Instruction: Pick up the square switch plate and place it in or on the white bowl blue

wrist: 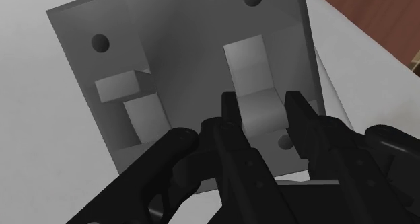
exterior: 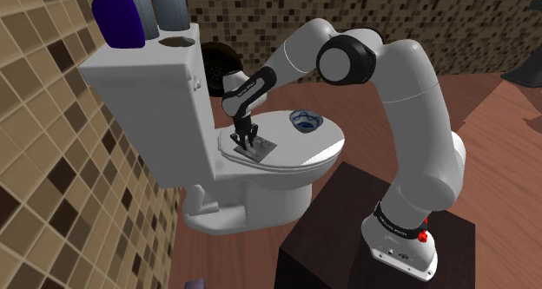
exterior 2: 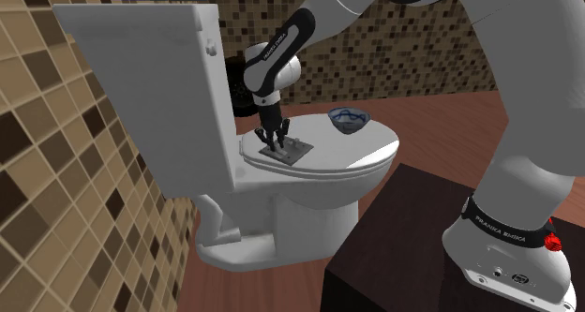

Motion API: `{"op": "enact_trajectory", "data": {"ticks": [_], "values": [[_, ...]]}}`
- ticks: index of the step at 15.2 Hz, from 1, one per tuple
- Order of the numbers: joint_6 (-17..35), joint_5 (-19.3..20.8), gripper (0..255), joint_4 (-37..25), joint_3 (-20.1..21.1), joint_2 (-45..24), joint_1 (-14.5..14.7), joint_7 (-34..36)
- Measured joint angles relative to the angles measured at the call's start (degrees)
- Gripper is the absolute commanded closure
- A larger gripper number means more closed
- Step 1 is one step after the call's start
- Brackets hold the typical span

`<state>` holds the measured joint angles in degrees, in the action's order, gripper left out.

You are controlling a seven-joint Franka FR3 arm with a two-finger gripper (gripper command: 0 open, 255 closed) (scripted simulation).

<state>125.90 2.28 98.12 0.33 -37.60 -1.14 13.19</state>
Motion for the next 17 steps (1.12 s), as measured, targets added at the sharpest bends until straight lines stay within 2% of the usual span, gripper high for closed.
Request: {"op": "enact_trajectory", "data": {"ticks": [6,17], "values": [[-0.6,0.0,255,0.2,0.0,0.8,-0.1,-0.1],[-6.2,-0.2,255,-0.2,0.1,6.0,0.0,-0.2]]}}
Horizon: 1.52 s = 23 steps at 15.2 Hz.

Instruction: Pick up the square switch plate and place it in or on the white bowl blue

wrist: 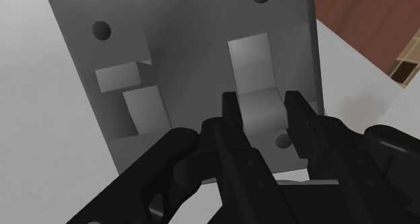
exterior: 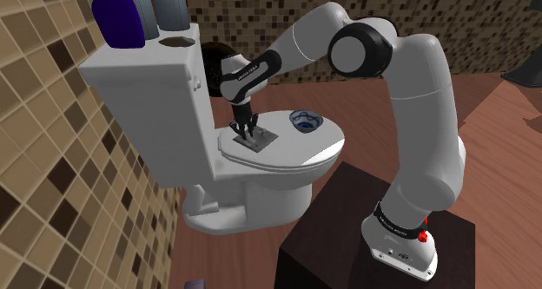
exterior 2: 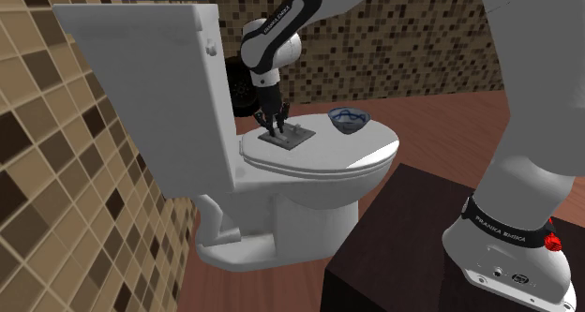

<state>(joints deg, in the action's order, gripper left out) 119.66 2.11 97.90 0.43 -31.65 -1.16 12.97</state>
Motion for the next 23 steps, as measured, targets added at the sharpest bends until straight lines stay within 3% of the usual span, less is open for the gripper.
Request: {"op": "enact_trajectory", "data": {"ticks": [16,23], "values": [[-9.7,-0.2,255,-3.9,0.1,5.8,0.0,-0.2],[-8.1,0.1,255,2.6,-2.3,10.9,-4.6,-6.9]]}}
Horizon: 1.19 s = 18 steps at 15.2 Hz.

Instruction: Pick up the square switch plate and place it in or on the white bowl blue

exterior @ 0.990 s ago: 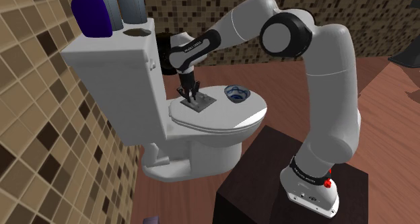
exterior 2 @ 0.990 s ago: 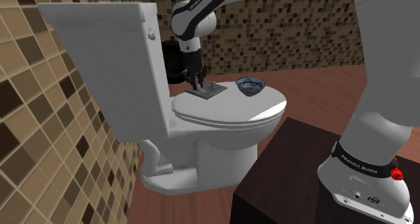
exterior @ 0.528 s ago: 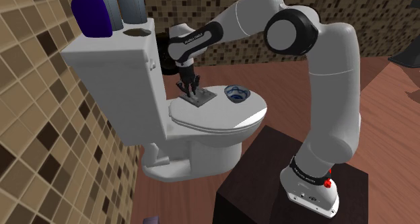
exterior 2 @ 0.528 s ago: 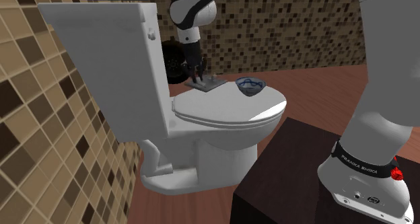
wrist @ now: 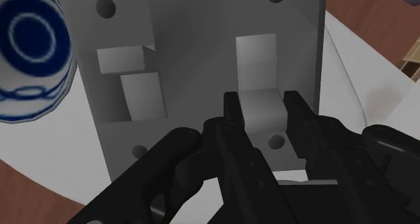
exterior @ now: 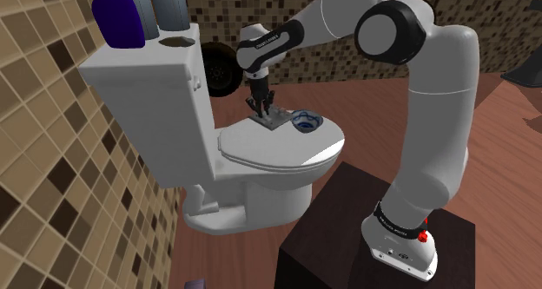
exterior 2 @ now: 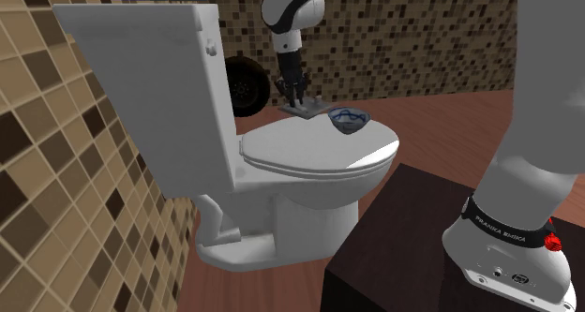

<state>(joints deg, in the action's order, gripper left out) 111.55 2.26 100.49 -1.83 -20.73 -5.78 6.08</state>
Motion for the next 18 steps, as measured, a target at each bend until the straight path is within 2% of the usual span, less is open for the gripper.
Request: {"op": "enact_trajectory", "data": {"ticks": [5,15,18], "values": [[0.9,0.4,255,2.8,-2.3,2.2,-3.9,-5.9],[1.3,1.1,255,3.7,-7.0,3.6,-11.8,-18.1],[2.3,1.1,255,3.9,-7.5,2.9,-12.7,-19.5]]}}
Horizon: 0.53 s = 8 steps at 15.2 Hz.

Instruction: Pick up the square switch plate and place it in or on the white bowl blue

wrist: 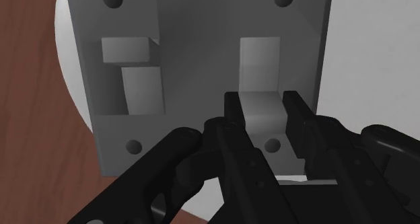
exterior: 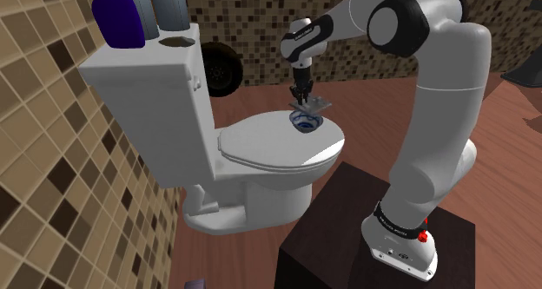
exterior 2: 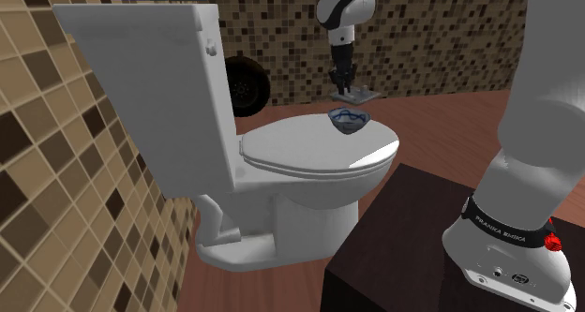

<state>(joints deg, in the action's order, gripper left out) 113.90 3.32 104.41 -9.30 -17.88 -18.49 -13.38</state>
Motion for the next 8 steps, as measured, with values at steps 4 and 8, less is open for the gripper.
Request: {"op": "enact_trajectory", "data": {"ticks": [4,8], "values": [[2.6,-0.1,255,1.2,0.0,-1.4,-0.1,0.0],[5.0,-0.3,255,2.0,0.1,-3.0,-0.2,0.0]]}}
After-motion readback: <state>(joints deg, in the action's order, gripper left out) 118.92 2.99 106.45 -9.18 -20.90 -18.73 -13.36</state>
